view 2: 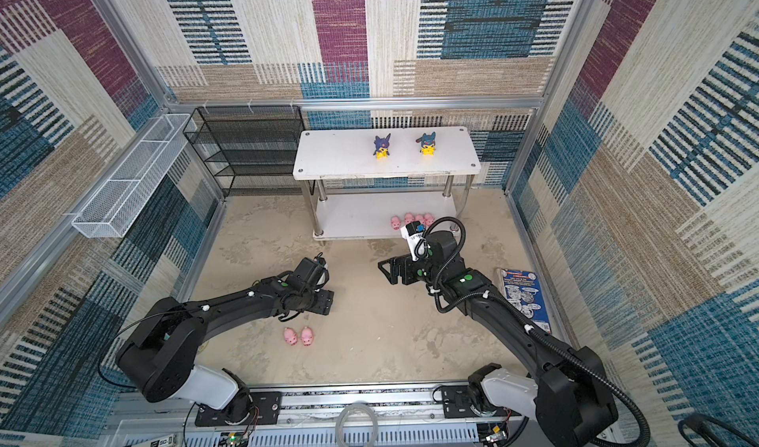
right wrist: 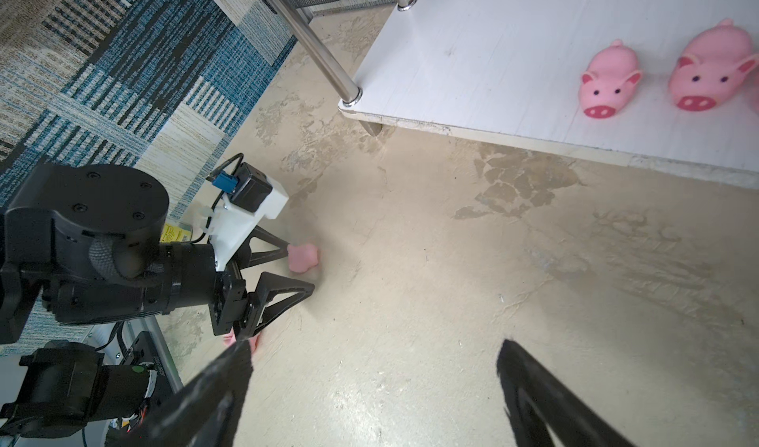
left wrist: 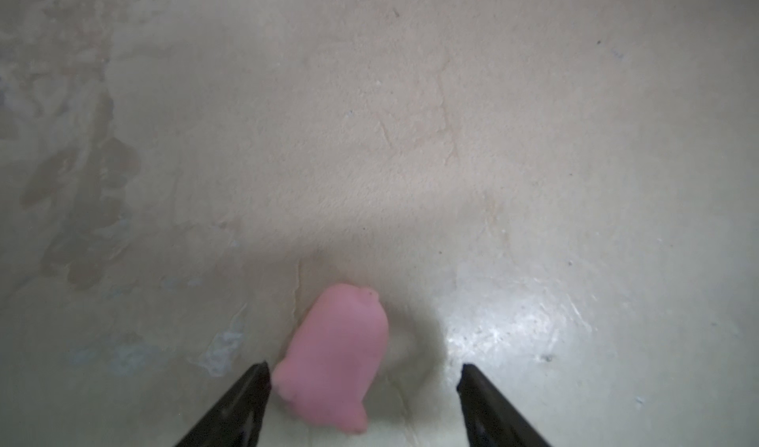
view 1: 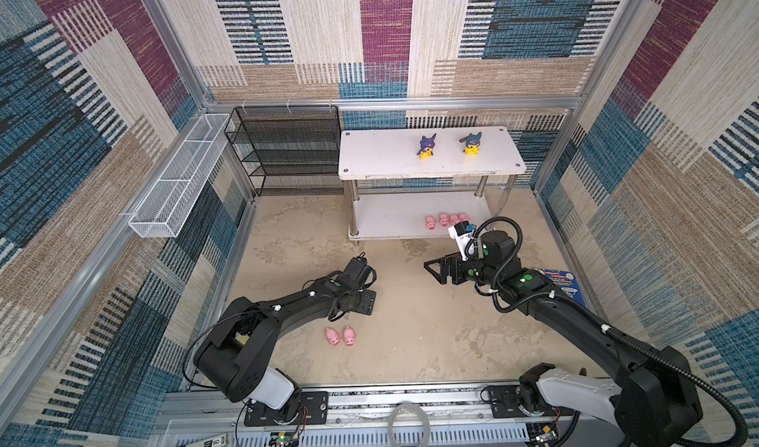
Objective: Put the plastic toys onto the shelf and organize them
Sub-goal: 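Lower the left gripper onto the pink pig and close it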
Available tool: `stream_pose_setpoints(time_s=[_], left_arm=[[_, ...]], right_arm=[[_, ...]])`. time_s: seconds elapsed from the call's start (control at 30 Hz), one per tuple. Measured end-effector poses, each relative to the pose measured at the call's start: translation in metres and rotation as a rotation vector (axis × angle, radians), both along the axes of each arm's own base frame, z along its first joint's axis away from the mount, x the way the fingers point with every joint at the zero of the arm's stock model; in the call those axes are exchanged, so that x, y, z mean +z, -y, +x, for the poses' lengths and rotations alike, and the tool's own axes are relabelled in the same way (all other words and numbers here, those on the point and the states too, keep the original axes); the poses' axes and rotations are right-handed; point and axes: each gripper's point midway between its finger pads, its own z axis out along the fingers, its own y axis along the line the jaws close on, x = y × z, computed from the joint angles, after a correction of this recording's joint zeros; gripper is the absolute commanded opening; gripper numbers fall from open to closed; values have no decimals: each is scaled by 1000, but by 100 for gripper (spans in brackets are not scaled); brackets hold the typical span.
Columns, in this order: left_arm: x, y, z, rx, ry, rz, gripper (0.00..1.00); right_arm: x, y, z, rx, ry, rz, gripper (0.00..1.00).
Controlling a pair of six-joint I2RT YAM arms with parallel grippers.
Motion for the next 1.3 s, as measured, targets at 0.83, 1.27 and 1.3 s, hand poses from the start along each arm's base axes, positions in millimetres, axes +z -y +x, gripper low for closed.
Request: stream_pose_setpoints(time_s=[0.83, 1.27, 1.3], left_arm=[[-3, 1, -3, 26, 23, -57, 56], [-3, -8, -2, 86, 101, -83, 49], [-4, -9, -2, 90, 103, -84, 48]], right_arm=[[-7, 0, -21, 45, -12, 36, 100], [-11, 1, -25, 44, -22, 39, 100], [-11, 1, -25, 44, -22, 39, 100]])
